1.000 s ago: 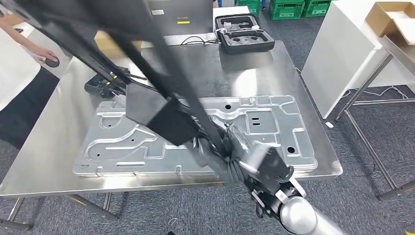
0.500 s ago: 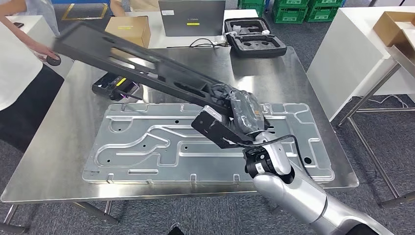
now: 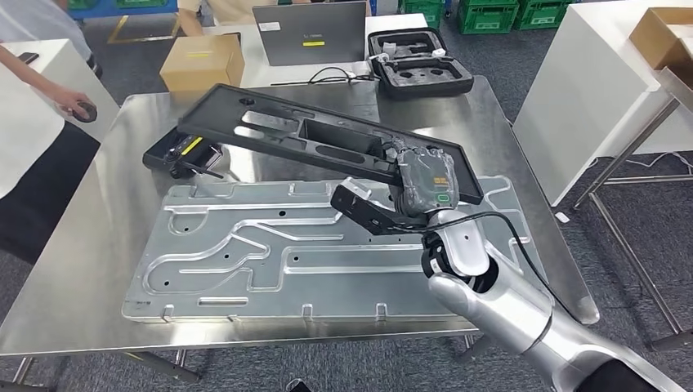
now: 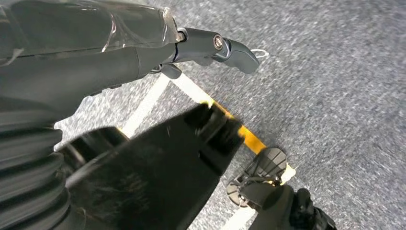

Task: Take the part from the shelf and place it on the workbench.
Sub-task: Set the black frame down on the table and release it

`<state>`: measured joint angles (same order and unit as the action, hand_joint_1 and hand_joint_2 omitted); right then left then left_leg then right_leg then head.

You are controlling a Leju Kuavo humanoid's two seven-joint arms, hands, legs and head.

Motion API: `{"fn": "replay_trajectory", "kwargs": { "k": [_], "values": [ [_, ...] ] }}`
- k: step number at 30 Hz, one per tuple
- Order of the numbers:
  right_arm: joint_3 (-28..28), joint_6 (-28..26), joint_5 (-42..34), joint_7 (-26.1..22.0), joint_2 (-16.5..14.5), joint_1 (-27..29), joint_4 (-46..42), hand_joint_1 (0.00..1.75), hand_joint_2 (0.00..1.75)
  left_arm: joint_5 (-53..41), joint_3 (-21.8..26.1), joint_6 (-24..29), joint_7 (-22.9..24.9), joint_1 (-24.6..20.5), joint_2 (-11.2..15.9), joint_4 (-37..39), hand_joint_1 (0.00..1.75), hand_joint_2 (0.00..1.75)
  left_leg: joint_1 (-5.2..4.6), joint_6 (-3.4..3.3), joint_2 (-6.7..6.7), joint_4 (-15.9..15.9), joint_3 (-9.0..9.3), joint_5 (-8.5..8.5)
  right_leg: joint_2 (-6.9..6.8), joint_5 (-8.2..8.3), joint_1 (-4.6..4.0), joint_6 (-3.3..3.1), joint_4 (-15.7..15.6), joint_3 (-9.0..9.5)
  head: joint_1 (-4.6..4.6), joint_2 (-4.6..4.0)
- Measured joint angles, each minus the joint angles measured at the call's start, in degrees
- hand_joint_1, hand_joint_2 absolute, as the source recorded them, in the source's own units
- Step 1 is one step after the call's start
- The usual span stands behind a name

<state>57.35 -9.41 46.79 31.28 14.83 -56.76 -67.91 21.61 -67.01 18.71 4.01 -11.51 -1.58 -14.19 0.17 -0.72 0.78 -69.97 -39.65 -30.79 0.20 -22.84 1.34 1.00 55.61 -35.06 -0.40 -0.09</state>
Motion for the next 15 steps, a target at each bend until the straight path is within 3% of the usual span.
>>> {"fn": "replay_trajectory", "kwargs": {
  "k": [1,2,4,6,8,10,12,15],
  "values": [
    [0.01,0.34,-0.03,-0.01,0.09,0.07,0.32,0.0,0.0,-0.65,-0.1,-0.01,0.15,-0.04,0.0,0.0,0.0,1.75,0.11,0.13,-0.02,-2.52,-1.6,-0.43,0.05,-0.09,0.0,-0.02,0.0,0.07,-0.01,0.0],
    [0.01,0.56,-0.04,-0.02,0.15,0.15,0.65,0.0,0.0,-1.25,-0.22,0.07,0.49,-0.09,-0.01,0.0,0.0,1.75,0.19,0.16,-0.04,-2.74,-2.13,0.25,0.09,-0.2,0.01,0.01,0.01,0.18,-0.01,0.0],
    [0.02,0.75,-0.02,-0.08,0.18,0.2,1.27,0.0,0.0,-1.89,-0.4,0.17,1.06,-0.28,0.0,0.0,0.0,1.75,0.27,-0.04,-0.1,3.49,0.1,4.33,0.17,-0.5,0.01,0.22,0.01,0.62,-0.01,0.0],
    [0.03,0.73,0.0,-0.13,0.19,0.21,1.91,0.0,0.0,-1.49,-0.49,0.31,0.65,-0.51,0.01,0.0,0.0,0.87,0.07,-0.6,-0.16,11.61,3.54,7.9,0.22,-0.8,-0.14,0.63,0.02,0.9,0.0,0.0],
    [0.04,0.61,-0.05,-0.19,0.2,0.26,2.43,0.0,0.0,-0.88,-0.5,0.57,-0.14,-0.62,-0.01,0.0,0.0,0.0,-0.31,-1.17,-0.18,14.63,4.85,8.59,0.27,-0.95,-0.25,1.16,-0.04,0.9,0.06,0.0],
    [0.04,0.37,-0.24,-0.27,0.19,0.29,2.66,0.0,0.0,-0.77,-0.5,0.73,-0.28,-0.69,-0.01,0.0,0.0,0.0,-0.37,-1.76,-0.14,14.96,5.16,8.66,0.27,-1.1,-0.12,1.82,-0.17,1.05,0.1,0.0],
    [0.04,0.14,-0.47,-0.36,0.2,0.33,2.83,0.0,0.0,-0.61,-0.5,0.75,-0.04,-0.81,-0.03,0.0,0.0,0.0,-0.17,-2.51,-0.11,15.49,5.72,8.88,0.18,-2.58,-0.04,2.35,1.95,0.38,0.11,0.0],
    [0.06,-0.23,-0.61,-0.5,0.19,0.66,3.05,0.0,0.0,-0.33,-0.5,0.61,0.44,-0.82,-0.16,0.0,0.0,0.0,-0.24,-3.19,-0.13,15.63,6.1,8.95,0.11,-7.7,-0.06,2.69,12.7,-4.68,0.14,0.0]
  ]
}}
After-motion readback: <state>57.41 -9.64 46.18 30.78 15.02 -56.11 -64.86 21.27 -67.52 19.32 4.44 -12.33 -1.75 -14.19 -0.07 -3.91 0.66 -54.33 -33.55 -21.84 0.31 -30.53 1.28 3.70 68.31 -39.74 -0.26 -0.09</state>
